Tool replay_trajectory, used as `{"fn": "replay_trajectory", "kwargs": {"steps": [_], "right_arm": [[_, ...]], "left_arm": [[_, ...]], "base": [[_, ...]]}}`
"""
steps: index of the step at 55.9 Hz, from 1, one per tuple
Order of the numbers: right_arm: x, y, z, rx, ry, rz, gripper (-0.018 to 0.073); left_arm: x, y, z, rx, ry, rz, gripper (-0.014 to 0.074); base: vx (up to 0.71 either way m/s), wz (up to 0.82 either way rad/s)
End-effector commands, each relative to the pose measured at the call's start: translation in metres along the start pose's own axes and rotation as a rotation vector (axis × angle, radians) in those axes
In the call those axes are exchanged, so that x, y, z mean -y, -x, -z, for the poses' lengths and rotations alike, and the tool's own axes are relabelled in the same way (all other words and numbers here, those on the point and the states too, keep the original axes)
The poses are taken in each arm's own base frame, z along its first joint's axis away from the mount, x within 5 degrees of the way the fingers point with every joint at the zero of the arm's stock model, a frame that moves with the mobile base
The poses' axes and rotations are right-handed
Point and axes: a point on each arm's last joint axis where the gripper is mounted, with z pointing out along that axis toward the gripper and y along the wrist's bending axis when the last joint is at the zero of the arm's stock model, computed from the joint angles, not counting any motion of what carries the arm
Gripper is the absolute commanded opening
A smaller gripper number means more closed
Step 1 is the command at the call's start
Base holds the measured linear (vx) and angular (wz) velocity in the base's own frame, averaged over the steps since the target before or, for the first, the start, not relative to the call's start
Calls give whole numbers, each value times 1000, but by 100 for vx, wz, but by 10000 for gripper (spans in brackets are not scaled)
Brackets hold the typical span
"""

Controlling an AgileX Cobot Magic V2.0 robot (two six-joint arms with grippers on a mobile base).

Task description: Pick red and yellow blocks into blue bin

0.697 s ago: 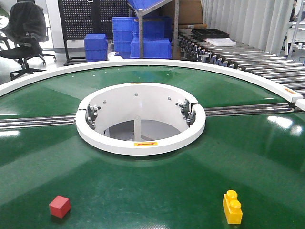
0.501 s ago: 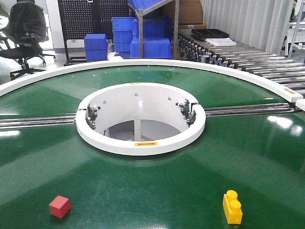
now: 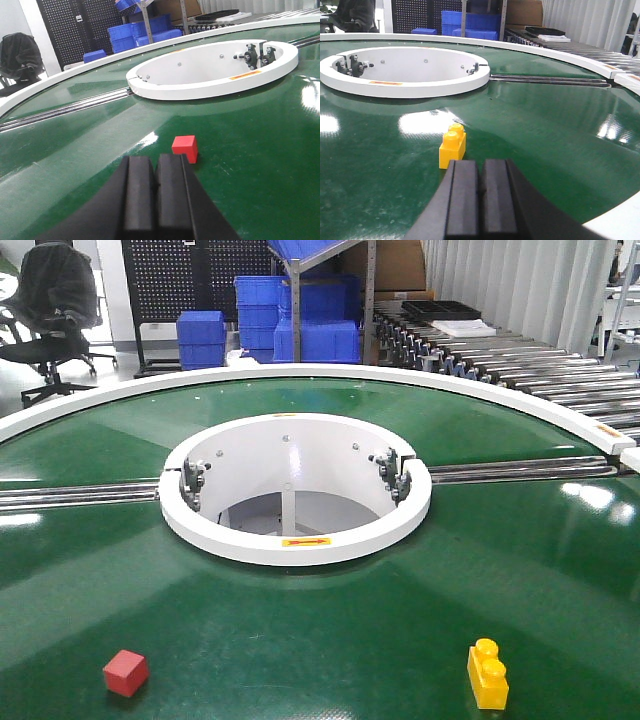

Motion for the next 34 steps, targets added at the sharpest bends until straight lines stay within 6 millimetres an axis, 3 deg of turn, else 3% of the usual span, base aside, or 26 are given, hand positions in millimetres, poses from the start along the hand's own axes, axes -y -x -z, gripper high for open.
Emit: {"fn": "replay_trajectory", "kwargs": {"steps": [1, 10, 20, 28, 34], "right_arm": [[1, 8, 1, 110, -13, 6, -7], [2, 19, 3, 228, -21, -2, -7], [5, 51, 12, 394, -26, -62, -7], [11, 122, 40, 544, -43, -32, -7], [16, 175, 49, 616, -73, 47, -7]], "left_arm": [[-4, 15, 3, 127, 32, 6, 2], [-8, 31, 6, 282, 70, 26, 2], [-14, 56, 16, 486, 61, 285, 2], [-25, 111, 36, 569, 67, 240, 2], [-34, 157, 37, 584, 101, 124, 2]], "base": [[0, 0], [0, 0], [0, 0], [0, 0], [0, 0]]}}
